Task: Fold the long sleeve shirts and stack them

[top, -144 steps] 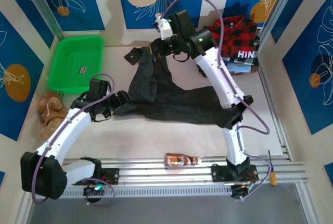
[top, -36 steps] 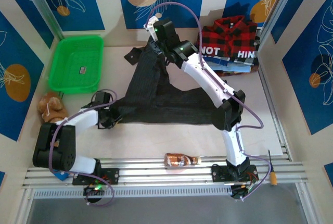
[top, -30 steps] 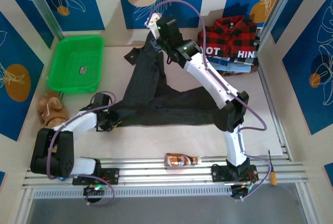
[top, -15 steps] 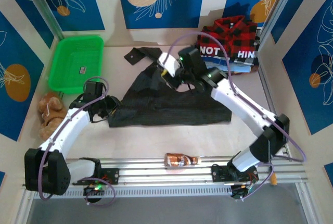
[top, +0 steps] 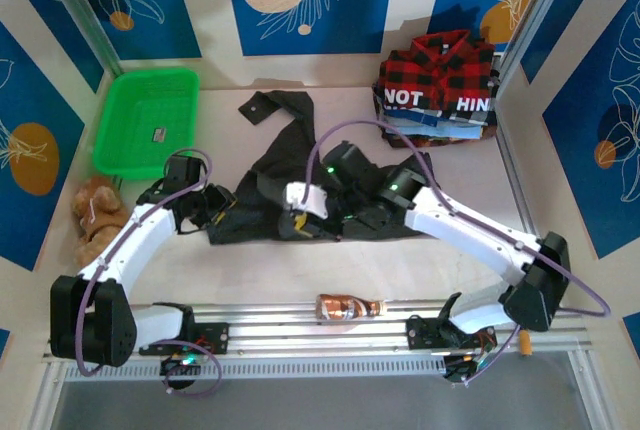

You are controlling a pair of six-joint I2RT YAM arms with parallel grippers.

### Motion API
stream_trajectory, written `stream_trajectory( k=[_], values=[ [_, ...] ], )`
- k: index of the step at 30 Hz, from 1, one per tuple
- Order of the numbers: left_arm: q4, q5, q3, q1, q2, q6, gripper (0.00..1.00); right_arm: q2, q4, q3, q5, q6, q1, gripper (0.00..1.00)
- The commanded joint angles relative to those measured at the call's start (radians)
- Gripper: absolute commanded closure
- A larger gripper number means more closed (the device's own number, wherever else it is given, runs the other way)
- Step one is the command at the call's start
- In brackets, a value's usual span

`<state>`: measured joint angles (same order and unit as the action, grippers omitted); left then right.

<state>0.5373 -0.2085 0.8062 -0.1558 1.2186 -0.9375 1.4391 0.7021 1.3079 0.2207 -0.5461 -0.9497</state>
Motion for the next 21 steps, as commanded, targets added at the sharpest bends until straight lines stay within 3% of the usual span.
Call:
stream_trajectory(
  k=[1,5,7,10,13,14,21],
  values=[
    [0.032,0.022,-0.024,-0.008,-0.037,-0.006,0.58,0.081,0.167,0.043,0.054,-0.115,-0.071,0.96],
    [0.071,0.063,-0.047,0.010,-0.107,-0.022,0.56,0.146,0.186,0.030,0.042,-0.145,-0.154,0.91],
    [0.085,0.070,-0.057,0.023,-0.137,-0.024,0.54,0.167,0.168,0.024,0.046,-0.124,-0.182,0.84],
    [0.099,0.067,-0.052,0.032,-0.154,-0.016,0.51,0.199,0.157,0.015,0.029,-0.069,-0.217,0.62],
    [0.100,0.060,-0.032,0.032,-0.146,0.003,0.48,0.194,0.140,-0.020,0.010,0.004,-0.220,0.33],
    [0.094,0.060,-0.026,0.032,-0.144,0.012,0.46,0.181,0.123,-0.038,-0.002,0.035,-0.216,0.30],
    [0.053,-0.021,0.051,-0.022,-0.069,0.126,0.42,0.077,0.044,-0.079,-0.064,0.444,-0.087,0.32]
  ],
)
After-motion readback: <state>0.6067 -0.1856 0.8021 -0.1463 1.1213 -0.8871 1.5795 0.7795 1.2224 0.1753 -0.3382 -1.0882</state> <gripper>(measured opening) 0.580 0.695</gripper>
